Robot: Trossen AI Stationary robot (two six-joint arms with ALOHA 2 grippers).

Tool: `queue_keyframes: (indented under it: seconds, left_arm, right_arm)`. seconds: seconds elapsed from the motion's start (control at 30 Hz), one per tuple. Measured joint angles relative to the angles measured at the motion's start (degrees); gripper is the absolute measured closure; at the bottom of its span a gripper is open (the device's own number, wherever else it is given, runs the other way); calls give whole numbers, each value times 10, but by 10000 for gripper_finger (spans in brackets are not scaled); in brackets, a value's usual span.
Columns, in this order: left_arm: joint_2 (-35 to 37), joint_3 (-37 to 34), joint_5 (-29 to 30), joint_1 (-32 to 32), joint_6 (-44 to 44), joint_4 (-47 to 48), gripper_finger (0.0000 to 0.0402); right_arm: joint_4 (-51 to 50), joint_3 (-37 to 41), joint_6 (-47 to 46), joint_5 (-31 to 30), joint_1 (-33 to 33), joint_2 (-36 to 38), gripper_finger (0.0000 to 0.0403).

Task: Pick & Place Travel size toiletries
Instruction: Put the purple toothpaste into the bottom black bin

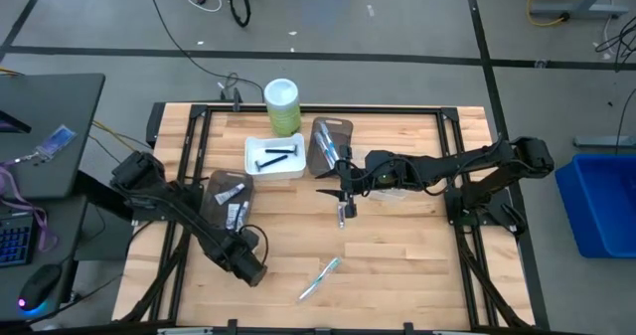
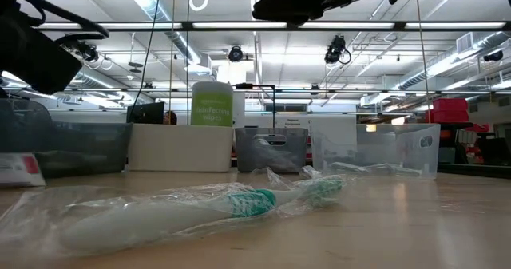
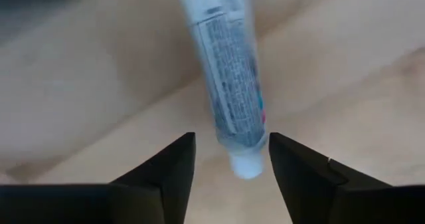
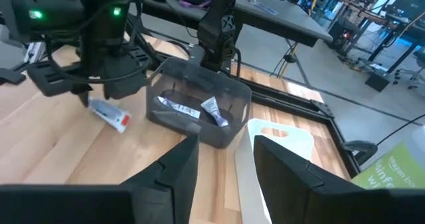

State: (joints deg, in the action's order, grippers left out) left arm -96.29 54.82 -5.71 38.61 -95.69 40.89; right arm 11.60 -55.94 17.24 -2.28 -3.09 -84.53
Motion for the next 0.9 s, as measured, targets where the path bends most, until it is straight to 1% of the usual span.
queue_keyframes:
  seconds: [0.1, 0.2, 0.4, 0.67, 0.8, 0.9]
  left_arm:
    - [-4, 0, 9, 0, 18, 15, 197]
    - [-4, 0, 11, 0, 42, 19, 205]
    - [-4, 0, 34, -1, 79, 21, 251]
    - [-3, 0, 32, -1, 81, 11, 323]
    - [-3, 4, 45, -5, 85, -9, 339]
    - [-3, 26, 53, -21, 118, -11, 340]
  right_arm:
    - [1, 0, 2, 0, 0, 0, 249]
    - [2, 0, 2, 0, 0, 0, 250]
    - [3, 0, 2, 0, 0, 0, 251]
    - [3, 0, 2, 0, 0, 0, 253]
    - [3, 0, 2, -1, 0, 0, 252]
    - [3, 0, 2, -1, 0, 0, 252]
